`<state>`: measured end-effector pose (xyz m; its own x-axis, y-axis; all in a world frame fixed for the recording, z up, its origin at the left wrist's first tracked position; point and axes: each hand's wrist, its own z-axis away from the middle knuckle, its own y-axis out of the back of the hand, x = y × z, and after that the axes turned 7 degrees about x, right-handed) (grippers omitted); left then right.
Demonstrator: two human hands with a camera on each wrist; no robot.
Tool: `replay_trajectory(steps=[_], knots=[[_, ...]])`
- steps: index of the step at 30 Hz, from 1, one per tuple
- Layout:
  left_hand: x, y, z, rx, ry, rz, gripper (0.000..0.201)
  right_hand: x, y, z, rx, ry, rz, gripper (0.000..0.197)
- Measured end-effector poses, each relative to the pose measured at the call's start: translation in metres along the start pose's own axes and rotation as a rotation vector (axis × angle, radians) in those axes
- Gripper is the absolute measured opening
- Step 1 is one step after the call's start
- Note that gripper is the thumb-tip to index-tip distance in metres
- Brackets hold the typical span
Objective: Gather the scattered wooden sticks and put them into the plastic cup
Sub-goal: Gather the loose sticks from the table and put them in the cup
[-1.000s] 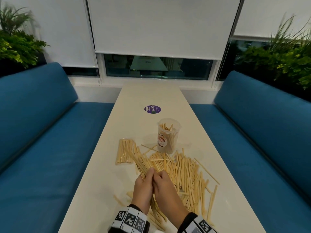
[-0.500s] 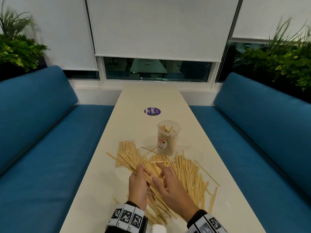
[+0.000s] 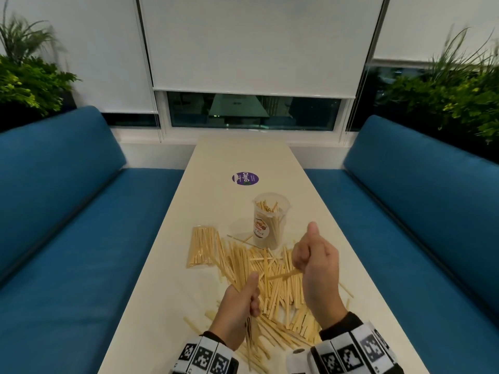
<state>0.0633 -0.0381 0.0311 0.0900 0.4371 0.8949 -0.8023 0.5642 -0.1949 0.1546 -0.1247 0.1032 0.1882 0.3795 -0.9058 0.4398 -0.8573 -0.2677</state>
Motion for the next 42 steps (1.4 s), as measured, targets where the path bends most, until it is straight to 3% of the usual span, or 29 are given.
replay_trajectory(steps=[3,6,9,14,17,19,22,25,28,31,38,42], knots=[[0.001,-0.006,0.005,-0.080,0.076,0.060,0.043,-0.010,-0.004,0.000,0.088,0.004,-0.189,0.048],[0.000,-0.012,0.010,-0.140,0.117,0.178,0.044,-0.008,-0.008,0.008,0.078,0.023,-0.300,0.047],[0.004,-0.018,0.011,-0.124,0.132,0.232,0.054,-0.002,-0.010,0.018,-0.011,0.036,-0.288,0.043],[0.014,-0.012,0.008,-0.105,0.182,0.467,0.030,0.013,-0.011,0.028,-0.222,-0.049,-0.234,0.044],[0.017,-0.001,0.004,-0.037,0.120,0.432,0.019,0.015,-0.005,0.030,-0.367,-0.095,-0.151,0.033],[0.022,0.006,0.004,0.032,0.077,0.393,0.023,0.016,0.001,0.031,-0.416,-0.132,-0.059,0.034],[0.028,0.012,0.001,0.152,-0.036,0.328,0.031,0.020,0.008,0.032,-0.424,-0.250,0.212,0.040],[0.034,0.014,0.000,0.223,-0.149,0.307,0.031,0.025,0.012,0.035,-0.501,-0.455,0.376,0.026],[0.038,0.013,0.004,0.255,-0.245,0.286,0.032,0.033,0.009,0.038,-0.543,-0.669,0.365,0.041],[0.042,0.005,0.008,0.247,-0.311,0.267,0.030,0.036,0.002,0.039,-0.482,-0.861,0.288,0.047],[0.037,-0.002,0.012,0.242,-0.326,0.191,0.031,0.046,-0.004,0.036,-0.272,-1.095,0.223,0.065],[0.034,-0.009,0.015,0.261,-0.404,0.112,0.023,0.047,-0.006,0.035,-0.375,-1.314,0.284,0.070]])
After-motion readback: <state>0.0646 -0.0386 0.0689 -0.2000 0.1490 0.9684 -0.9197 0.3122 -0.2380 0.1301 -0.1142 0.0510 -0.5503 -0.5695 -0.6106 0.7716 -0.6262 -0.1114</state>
